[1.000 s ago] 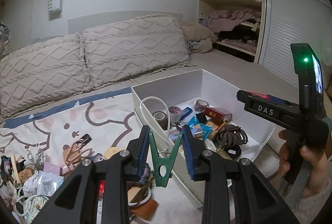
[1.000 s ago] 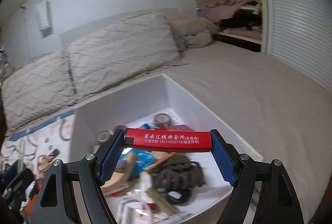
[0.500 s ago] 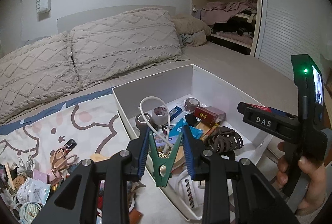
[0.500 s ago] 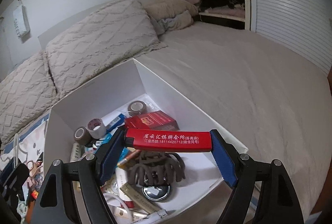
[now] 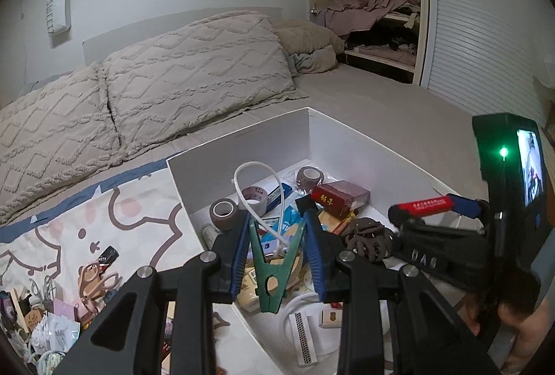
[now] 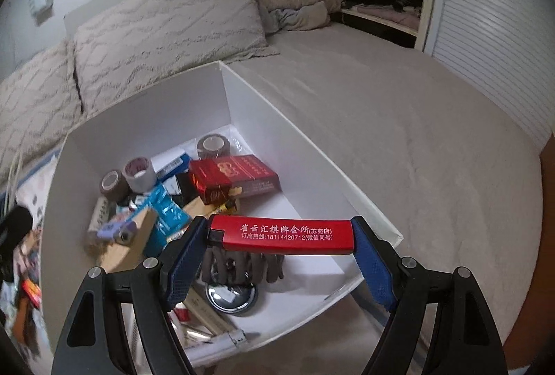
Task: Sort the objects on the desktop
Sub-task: 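Lower both tools over the open white box holding lighter and clip, then open the right tool to drop the red lighter into the box, then lower the green clip into the box and open the left tool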
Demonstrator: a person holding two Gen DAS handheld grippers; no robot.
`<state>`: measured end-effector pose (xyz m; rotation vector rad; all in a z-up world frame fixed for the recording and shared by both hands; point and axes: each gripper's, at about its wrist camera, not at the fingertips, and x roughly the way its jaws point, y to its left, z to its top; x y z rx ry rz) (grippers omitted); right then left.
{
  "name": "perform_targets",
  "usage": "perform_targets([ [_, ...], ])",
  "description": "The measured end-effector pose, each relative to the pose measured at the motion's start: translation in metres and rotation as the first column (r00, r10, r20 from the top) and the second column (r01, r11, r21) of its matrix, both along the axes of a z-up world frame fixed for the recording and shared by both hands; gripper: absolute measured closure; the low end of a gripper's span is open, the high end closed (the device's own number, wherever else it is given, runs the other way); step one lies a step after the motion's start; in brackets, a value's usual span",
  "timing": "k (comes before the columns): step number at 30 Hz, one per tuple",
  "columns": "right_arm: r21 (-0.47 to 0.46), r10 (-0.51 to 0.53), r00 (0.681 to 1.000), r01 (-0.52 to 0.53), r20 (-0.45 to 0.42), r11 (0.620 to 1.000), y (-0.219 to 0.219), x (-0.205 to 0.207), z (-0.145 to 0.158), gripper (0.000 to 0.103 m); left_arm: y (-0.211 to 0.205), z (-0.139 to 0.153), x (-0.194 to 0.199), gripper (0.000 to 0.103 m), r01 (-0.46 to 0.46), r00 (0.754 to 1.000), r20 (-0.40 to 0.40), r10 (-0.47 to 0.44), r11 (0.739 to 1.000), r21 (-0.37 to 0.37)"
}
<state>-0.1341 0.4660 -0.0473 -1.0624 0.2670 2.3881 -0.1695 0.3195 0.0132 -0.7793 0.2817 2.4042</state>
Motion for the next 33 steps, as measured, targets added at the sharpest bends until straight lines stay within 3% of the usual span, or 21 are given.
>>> perform_targets([
  [4, 0.054, 0.038, 0.998, -0.040, 0.040, 0.998, -0.010, 0.000, -0.002, 0.021, 0.005, 0.001, -0.003, 0.072, 0.003, 1.000, 0.000, -0.003, 1.000, -0.007],
  [23, 0.084, 0.112, 0.992, -0.117, 0.062, 0.990, -0.017, 0.009, 0.001, 0.021, 0.019, -0.006, -0.018, 0.072, -0.007, 0.997, 0.071, 0.008, 1.000, -0.021],
  [33, 0.163, 0.064, 0.998, -0.068, 0.027, 0.984, -0.004, 0.043, 0.019, 0.021, 0.041, -0.007, -0.015, 0.072, 0.030, 0.992, 0.125, -0.026, 0.999, -0.032],
])
